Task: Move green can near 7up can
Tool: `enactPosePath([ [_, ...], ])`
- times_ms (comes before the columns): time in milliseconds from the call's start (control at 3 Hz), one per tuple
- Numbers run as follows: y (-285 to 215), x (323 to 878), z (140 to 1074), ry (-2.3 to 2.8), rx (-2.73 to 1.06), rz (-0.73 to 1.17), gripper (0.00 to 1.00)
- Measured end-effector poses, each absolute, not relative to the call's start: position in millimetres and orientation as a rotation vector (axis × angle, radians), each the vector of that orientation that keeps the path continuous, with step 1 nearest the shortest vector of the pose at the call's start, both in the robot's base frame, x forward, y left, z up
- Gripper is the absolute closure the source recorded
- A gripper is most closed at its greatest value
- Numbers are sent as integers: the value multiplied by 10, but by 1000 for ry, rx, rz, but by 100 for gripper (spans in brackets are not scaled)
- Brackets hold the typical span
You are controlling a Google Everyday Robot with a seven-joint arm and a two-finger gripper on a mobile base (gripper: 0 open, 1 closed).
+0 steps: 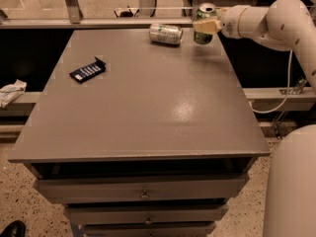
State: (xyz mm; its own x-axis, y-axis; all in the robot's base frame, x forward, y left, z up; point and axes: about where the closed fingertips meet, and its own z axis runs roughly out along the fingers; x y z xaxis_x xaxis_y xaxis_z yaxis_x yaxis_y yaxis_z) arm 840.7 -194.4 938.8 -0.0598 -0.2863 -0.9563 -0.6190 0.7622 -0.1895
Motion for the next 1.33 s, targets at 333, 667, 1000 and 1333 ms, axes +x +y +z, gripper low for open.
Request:
enactPosePath([
  [333, -1917, 8513, 9255, 1658, -676, 403, 96],
  [667, -1869, 8547, 9209, 1661, -662, 462, 67],
  [1000, -1824, 8557, 9194, 1663, -664, 495, 43],
  [1333, -1786, 8580, 9159, 1669, -671, 509, 20],
])
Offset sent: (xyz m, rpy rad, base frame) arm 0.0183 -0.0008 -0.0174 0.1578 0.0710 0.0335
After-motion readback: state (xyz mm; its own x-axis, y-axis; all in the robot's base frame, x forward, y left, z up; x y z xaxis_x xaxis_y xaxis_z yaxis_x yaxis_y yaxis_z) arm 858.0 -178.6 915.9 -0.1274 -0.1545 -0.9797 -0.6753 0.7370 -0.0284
